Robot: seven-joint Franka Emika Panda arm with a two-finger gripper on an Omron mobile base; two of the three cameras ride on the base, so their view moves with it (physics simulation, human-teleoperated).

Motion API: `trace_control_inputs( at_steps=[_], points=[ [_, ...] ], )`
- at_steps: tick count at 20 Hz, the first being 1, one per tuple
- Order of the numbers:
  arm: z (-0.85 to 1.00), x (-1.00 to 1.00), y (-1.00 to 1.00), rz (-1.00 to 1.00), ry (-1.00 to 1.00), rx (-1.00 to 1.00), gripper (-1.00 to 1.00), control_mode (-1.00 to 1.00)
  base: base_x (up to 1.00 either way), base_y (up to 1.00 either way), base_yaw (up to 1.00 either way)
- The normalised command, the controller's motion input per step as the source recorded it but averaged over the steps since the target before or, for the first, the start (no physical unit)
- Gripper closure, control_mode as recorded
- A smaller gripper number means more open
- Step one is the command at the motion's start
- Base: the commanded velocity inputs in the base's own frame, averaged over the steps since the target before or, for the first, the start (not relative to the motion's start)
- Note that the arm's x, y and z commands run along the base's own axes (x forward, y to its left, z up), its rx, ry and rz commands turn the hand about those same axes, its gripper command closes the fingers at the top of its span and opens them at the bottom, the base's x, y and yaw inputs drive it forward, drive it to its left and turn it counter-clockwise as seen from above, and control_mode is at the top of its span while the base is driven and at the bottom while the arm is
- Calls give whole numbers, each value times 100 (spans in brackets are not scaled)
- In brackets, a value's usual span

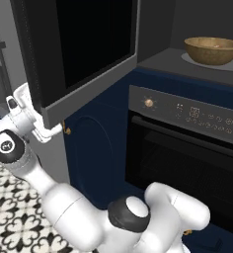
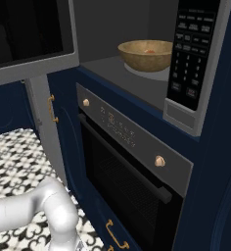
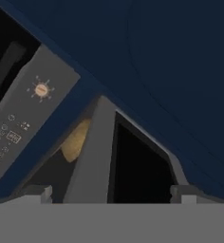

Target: Pick the onion from the sink and place it in the bowl. Then pick the bowl and place it in the microwave. Then close the microwave door and press the start button.

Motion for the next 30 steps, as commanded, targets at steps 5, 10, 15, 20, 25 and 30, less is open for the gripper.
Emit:
trace_control_inputs(
  at_steps=[5, 10, 15, 20, 25, 30],
  points=[
    [23, -1, -43, -7, -1, 0, -100, -100, 0, 0, 0],
    [52, -21, -64, -6, 0, 0, -100, -100, 0, 0, 0],
    [69, -34, -34, -9, 0, 0, -100, -100, 0, 0, 0],
    [64, -56, -60, -6, 0, 1, -100, -100, 0, 0, 0],
    [50, -54, -91, -3, 0, 5, -100, -100, 0, 0, 0],
    [29, -35, -94, -1, 1, 5, -100, -100, 0, 0, 0]
  ],
)
